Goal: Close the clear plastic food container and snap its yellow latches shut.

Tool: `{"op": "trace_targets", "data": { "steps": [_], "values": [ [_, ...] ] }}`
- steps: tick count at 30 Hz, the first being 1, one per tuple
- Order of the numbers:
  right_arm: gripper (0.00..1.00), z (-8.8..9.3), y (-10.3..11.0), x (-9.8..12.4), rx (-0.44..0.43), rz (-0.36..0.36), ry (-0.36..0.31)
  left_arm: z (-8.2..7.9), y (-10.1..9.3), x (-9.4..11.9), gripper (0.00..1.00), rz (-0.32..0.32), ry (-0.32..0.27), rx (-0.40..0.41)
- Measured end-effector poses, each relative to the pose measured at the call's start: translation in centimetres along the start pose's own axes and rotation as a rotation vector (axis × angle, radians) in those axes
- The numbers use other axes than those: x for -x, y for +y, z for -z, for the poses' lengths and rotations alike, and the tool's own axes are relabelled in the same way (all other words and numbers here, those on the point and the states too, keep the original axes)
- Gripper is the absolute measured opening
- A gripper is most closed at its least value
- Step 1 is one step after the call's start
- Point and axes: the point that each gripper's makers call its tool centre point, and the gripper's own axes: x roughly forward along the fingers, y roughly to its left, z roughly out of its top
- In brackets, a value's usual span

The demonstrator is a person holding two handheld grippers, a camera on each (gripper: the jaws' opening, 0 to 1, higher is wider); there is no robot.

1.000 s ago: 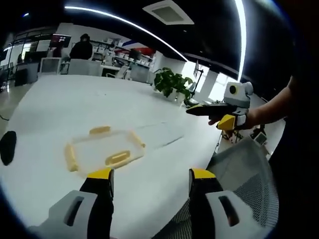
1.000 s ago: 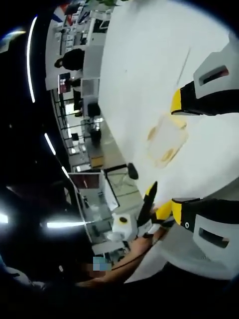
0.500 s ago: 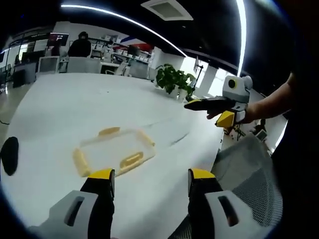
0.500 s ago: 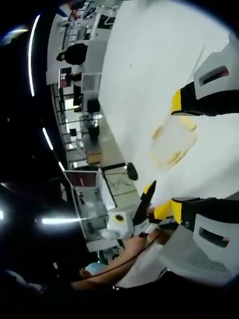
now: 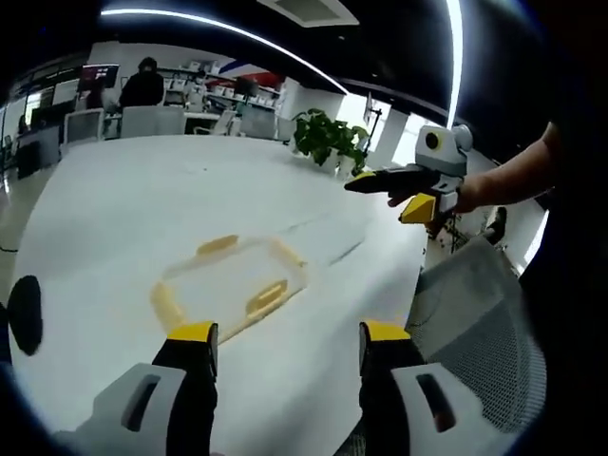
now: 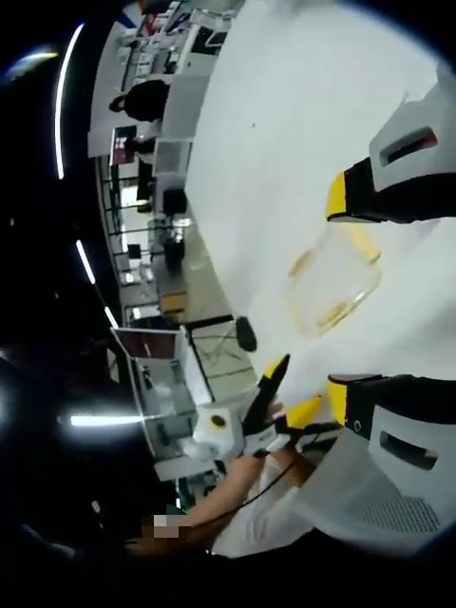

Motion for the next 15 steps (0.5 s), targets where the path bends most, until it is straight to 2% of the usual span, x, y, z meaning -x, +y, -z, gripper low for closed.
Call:
{"op": "trace_targets", "data": {
  "steps": [15],
  "values": [
    [0.62, 1.6, -0.3, -2.1, 0.084, -0.042, 0.094, 0.8, 2.6, -0.3, 0.6, 0.006, 0.087, -0.054]
  ]
}}
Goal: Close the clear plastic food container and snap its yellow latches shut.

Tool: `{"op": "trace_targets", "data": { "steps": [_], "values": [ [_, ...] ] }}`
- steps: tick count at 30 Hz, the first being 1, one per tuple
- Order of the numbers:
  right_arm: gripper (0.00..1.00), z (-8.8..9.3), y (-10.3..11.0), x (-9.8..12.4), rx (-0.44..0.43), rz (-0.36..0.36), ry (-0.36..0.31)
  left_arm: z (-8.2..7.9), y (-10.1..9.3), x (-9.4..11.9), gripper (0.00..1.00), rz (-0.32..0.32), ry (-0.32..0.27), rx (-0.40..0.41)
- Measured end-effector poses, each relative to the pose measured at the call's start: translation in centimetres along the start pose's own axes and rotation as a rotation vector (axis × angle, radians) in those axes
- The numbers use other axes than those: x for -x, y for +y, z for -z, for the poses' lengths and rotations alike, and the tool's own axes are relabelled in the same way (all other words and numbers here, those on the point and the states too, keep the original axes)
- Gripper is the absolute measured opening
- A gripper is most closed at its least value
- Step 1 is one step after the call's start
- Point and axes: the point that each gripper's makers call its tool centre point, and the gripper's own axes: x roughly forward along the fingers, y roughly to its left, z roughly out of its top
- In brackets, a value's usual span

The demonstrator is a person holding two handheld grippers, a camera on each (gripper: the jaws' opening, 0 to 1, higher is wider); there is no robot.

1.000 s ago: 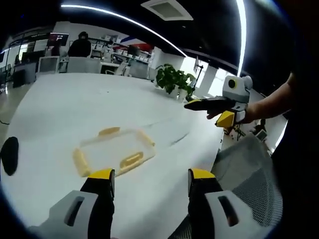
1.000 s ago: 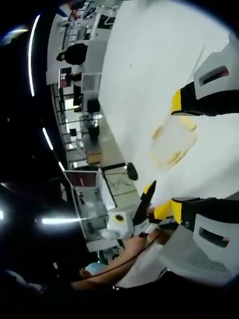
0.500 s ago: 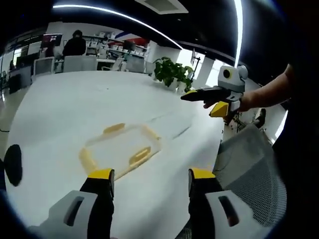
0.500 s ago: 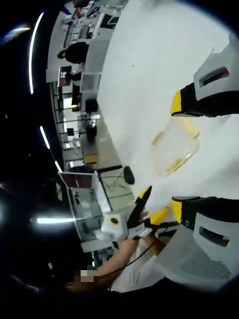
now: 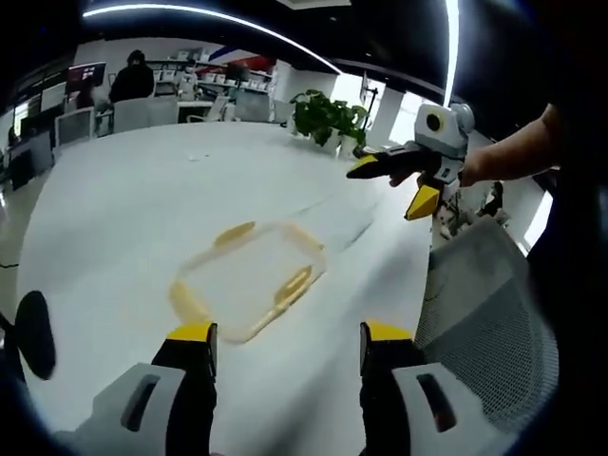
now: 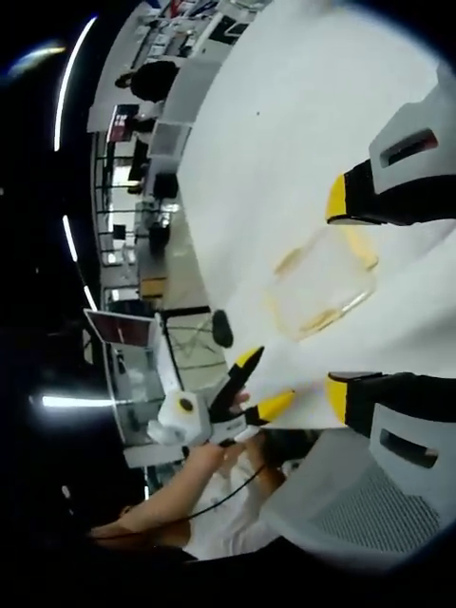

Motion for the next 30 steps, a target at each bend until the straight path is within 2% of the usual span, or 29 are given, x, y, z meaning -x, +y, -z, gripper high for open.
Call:
{"op": "trace_targets", "data": {
  "steps": [2, 14, 19, 24, 30],
  "values": [
    [0.62, 0.5, 0.0, -0.2, 0.026, -0.004, 0.024, 0.2, 0.2, -0.1, 0.6, 0.006, 0.014, -0.013],
    [0.6, 0.7, -0.9, -1.7, 0.06, -0.025, 0.078, 0.5, 2.0, -0.9, 0.6, 0.015, 0.071, -0.049],
    [0.59, 1.2, -1.1, -2.4, 0.111, -0.041, 0.117, 0.5, 2.8, -0.9, 0.6, 0.019, 0.094, -0.08],
    [0.59, 1.3, -1.1, -2.8, 0.113, -0.054, 0.127, 0.4, 4.0, -1.1, 0.6, 0.017, 0.115, -0.092],
    [0.59, 1.8, -1.3, -3.2, 0.14, -0.067, 0.16, -0.1, 4.5, -1.5, 0.6, 0.024, 0.125, -0.115]
  ]
}}
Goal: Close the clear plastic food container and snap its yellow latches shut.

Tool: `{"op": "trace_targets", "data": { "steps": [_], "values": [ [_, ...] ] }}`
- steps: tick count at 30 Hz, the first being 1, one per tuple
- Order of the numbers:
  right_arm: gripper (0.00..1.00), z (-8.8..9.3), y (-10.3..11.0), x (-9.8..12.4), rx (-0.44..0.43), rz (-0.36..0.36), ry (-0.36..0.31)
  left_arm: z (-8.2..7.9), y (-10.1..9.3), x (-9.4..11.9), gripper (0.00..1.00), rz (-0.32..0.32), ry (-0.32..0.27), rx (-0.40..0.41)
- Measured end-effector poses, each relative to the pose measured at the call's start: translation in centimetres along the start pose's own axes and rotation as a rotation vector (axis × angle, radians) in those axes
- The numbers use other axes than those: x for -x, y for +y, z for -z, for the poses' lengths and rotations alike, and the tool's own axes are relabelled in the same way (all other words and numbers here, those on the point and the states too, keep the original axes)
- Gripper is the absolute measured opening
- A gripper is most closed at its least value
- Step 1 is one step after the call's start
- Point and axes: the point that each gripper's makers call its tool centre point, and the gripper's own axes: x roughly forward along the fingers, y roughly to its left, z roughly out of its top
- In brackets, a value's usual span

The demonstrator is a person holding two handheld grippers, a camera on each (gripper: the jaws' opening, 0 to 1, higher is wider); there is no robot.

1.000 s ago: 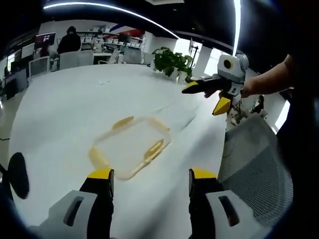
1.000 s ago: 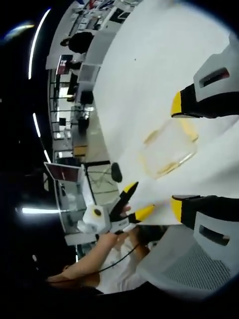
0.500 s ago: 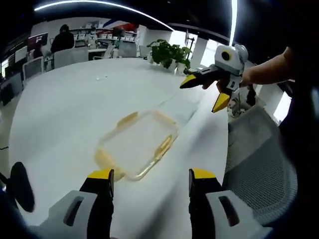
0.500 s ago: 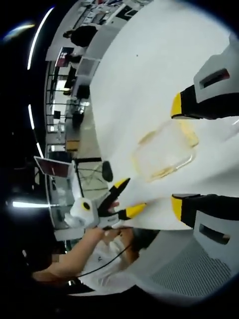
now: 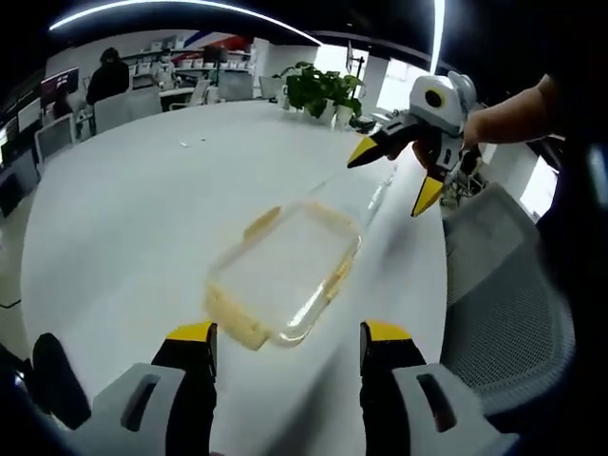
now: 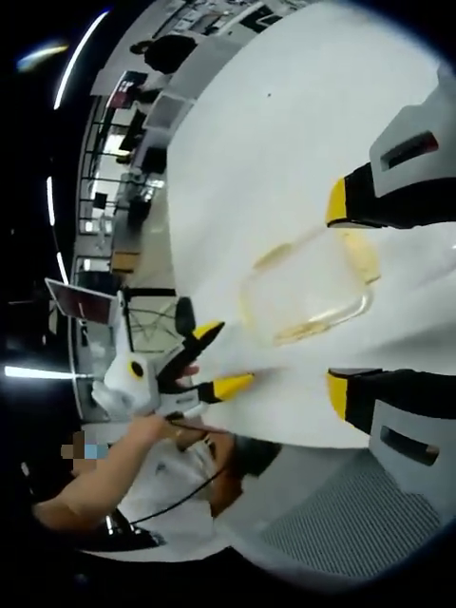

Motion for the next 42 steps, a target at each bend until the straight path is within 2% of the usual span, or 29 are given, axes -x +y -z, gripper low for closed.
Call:
{"op": "trace_targets", "data": {
  "steps": [10, 22, 25, 35, 42],
  "values": [
    [0.58, 0.6, -1.1, -0.3, -0.002, -0.004, 0.033, 0.1, 0.9, -0.6, 0.6, 0.019, 0.049, -0.059],
    [0.57, 1.5, -0.9, -0.9, 0.017, -0.02, 0.078, 0.9, 1.2, -0.9, 0.6, 0.038, 0.103, -0.115],
    [0.56, 1.7, -1.0, -1.2, 0.033, -0.023, 0.097, 1.3, 1.5, -0.9, 0.6, 0.042, 0.133, -0.158],
    [0.55, 1.9, -1.4, -1.8, 0.059, -0.031, 0.129, 1.6, 2.1, -1.4, 0.6, 0.066, 0.183, -0.22],
    [0.52, 2.2, -2.0, -2.0, 0.105, -0.042, 0.17, 1.2, 2.5, -1.8, 0.59, 0.08, 0.2, -0.257]
  ]
}}
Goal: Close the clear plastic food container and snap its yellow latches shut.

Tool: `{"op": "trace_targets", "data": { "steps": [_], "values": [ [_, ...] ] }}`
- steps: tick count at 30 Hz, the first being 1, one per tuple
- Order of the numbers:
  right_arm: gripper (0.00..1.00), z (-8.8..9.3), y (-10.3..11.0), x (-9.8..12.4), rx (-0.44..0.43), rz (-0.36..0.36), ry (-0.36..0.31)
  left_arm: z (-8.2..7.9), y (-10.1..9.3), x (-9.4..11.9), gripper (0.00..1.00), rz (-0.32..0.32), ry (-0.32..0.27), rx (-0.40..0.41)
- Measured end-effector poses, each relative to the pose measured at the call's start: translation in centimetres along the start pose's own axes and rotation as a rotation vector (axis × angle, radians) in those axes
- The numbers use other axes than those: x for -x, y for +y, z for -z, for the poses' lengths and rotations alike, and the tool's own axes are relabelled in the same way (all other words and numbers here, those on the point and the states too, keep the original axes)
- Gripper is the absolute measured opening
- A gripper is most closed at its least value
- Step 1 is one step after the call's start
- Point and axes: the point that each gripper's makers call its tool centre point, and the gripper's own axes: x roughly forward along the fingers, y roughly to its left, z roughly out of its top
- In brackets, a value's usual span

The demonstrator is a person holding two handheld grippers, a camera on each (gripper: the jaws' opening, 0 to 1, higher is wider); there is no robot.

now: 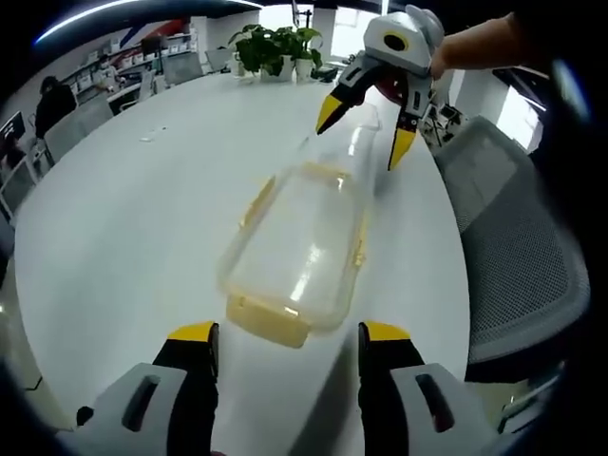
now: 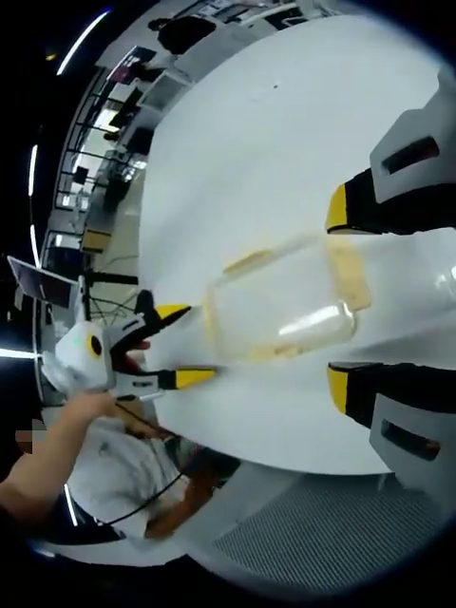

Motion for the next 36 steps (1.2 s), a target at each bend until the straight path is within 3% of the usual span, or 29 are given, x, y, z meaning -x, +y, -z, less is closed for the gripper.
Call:
{"op": "trace_targets", "data": {
  "steps": [15, 36],
  "values": [
    [0.52, 1.3, -0.6, -0.4, 0.049, -0.031, 0.074, -0.3, 0.4, -0.4, 0.58, 0.015, 0.029, -0.059],
    [0.51, 2.3, -1.1, -1.3, 0.108, -0.045, 0.151, 0.4, 0.6, -0.5, 0.57, 0.03, 0.091, -0.165]
  ]
}}
